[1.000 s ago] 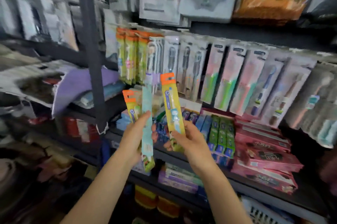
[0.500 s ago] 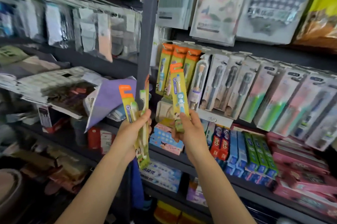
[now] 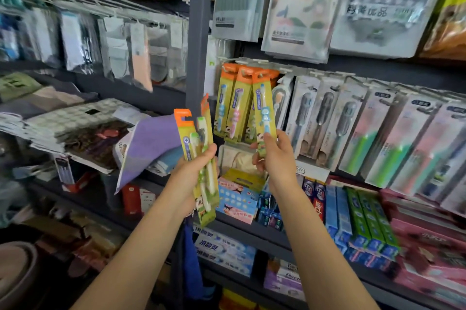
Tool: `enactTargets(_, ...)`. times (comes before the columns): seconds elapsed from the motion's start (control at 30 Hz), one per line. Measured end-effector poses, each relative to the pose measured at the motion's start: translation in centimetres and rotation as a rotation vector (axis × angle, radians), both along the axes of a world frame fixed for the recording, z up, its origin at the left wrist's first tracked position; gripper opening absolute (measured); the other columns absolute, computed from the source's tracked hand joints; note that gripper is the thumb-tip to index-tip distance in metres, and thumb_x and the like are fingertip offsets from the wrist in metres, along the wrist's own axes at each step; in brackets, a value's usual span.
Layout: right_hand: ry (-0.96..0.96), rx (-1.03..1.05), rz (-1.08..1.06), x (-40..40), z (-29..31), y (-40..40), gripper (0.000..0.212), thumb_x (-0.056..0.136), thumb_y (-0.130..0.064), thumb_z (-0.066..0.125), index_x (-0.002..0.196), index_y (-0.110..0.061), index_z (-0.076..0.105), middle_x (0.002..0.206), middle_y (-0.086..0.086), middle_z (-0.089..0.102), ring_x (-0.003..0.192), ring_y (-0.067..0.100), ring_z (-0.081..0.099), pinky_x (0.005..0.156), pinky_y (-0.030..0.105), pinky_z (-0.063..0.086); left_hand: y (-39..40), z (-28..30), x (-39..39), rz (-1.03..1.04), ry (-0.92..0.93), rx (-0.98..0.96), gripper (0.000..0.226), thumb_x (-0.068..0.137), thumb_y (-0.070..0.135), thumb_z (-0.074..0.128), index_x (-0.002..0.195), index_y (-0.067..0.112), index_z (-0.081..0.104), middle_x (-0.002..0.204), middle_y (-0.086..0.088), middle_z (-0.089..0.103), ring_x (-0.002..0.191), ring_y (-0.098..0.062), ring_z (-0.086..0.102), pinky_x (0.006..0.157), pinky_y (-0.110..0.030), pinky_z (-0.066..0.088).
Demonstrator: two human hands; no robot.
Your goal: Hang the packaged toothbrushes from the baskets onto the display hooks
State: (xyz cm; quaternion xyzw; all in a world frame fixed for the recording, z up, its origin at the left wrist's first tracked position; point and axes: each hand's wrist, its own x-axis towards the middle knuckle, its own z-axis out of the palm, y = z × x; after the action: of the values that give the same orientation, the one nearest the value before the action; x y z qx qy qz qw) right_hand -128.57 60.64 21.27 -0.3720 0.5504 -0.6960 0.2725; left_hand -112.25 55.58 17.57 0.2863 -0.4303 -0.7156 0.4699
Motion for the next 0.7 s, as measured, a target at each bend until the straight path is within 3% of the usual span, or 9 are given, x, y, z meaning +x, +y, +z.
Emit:
enactTargets(0.1,0.025,0.004,0.004,-0.5,-0.6,-0.8,0.011,0.109,-0.023,0.042,0.108,-0.023,0.052,0.085,0.006,0.064,0.045,0.016,0.053,0.043,0.028,0.037,-0.3,0.4,-1.3,0.032,-0.037,-0.069,0.067,0.058,0.048,0.086,0.114,0.017,0.069,0.081,0.008,0.074,0.082,-0.013,0.071,0.080,-0.033,0.055)
enactTargets(0.17,0.037,0.019,0.022,-0.6,-1.2,-1.4,0.014,0.110,-0.024,0.040,0.114,-0.016,0.051,0.083,0.007,0.064,0.044,0.018,0.055,0.042,0.028,0.041,-0.4,0.6,-1.9,0.046,-0.068,-0.110,0.084,0.049,0.060,0.093,0.117,0.016,0.069,0.088,0.007,0.073,0.088,-0.016,0.069,0.090,-0.038,0.054)
enactTargets(0.23,0.054,0.072,0.043,-0.6,-1.9,-2.2,0.022,0.110,-0.028,0.039,0.120,-0.012,0.050,0.083,0.008,0.067,0.044,0.020,0.058,0.042,0.027,0.043,-0.5,0.6,-2.3,0.053,-0.086,-0.131,0.090,0.043,0.066,0.093,0.115,0.017,0.070,0.092,0.003,0.074,0.091,-0.020,0.068,0.090,-0.040,0.053)
enactTargets(0.4,-0.012,0.156,0.074,-0.6,-3.1,-4.6,0.029,0.111,-0.034,0.036,0.117,-0.010,0.051,0.093,0.015,0.069,0.044,0.021,0.061,0.039,0.025,0.045,-0.5,0.8,-2.7,0.055,-0.107,-0.154,0.025,0.085,0.039,0.073,0.096,0.016,0.070,0.077,-0.001,0.072,0.064,-0.015,0.066,0.061,-0.028,0.051)
enactTargets(0.53,-0.094,0.178,0.108,-0.6,-3.3,-6.3,0.040,0.110,-0.038,0.037,0.127,-0.005,0.052,0.095,0.017,0.072,0.046,0.021,0.061,0.044,0.029,0.048,-0.6,0.7,-2.7,0.052,-0.149,-0.162,0.022,0.089,0.033,0.072,0.094,0.011,0.071,0.077,-0.004,0.072,0.061,-0.015,0.067,0.057,-0.027,0.054)
enactTargets(0.6,-0.157,0.207,0.128,-0.7,-3.1,-6.5,0.046,0.109,-0.042,0.038,0.129,-0.004,0.054,0.081,0.008,0.075,0.044,0.018,0.062,0.050,0.033,0.049,-0.6,0.5,-2.8,0.028,-0.200,-0.180,0.039,0.076,0.038,0.079,0.103,0.011,0.072,0.081,-0.002,0.075,0.068,-0.016,0.071,0.067,-0.031,0.057)
enactTargets(0.7,-0.186,0.293,0.129,-1.3,-3.0,-6.4,0.051,0.106,-0.050,0.040,0.124,-0.004,0.055,0.055,-0.005,0.070,0.041,0.014,0.063,0.049,0.029,0.051,-1.0,-0.1,-3.1,0.047,-0.250,-0.168,0.060,0.058,0.045,0.085,0.111,0.019,0.074,0.092,-0.001,0.079,0.091,-0.023,0.074,0.094,-0.047,0.056)
